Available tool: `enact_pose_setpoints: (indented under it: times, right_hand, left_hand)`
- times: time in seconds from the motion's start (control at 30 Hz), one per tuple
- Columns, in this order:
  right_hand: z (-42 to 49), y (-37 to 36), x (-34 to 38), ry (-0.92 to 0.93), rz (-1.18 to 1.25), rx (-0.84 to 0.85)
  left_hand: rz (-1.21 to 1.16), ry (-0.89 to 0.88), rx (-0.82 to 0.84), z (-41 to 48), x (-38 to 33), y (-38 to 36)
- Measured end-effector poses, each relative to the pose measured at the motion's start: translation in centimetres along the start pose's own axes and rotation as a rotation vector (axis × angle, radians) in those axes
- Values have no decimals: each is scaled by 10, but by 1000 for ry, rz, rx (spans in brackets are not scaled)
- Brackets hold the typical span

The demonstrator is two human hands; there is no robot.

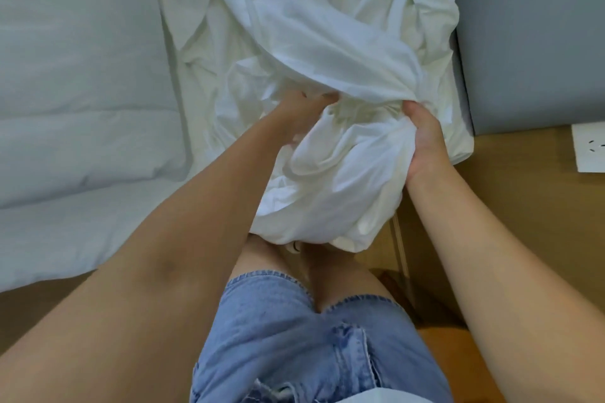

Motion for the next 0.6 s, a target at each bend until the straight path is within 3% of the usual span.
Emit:
enact_pose_setpoints:
  times: [0.1,0.2,0.3,0.4,0.47,0.53,0.6]
  right_hand:
    - [-5,0,3,64,56,9]
    - [-9,9,18,172,179,44]
    - [-17,6,22,187,134,66]
    - [-23,-14,7,112,61,46]
    - [-26,-20,5,116,48,52]
    - [-28,-15,7,119,47,63]
    - [-29,-7,8,94,52,83]
  left_hand:
    - [93,-100,77,8,-9,-16]
    - [432,-161,-256,7,4,32]
    - [515,54,-563,1,48,105]
    - [569,244,-462,-1,71,118]
    - [734,262,-351,3,64,107]
    - [905,143,-301,11,44,99]
    - [885,7,-240,25,24,88]
Point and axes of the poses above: each hand's wrist, its own z-axis towards the middle knuckle, its own y-axis out of the back of the hand, x = y × z, the point moved 3 cm from there along z, towards the middle knuckle, and after that the axes turned 13 degrees about z, right-handed, at the moved point
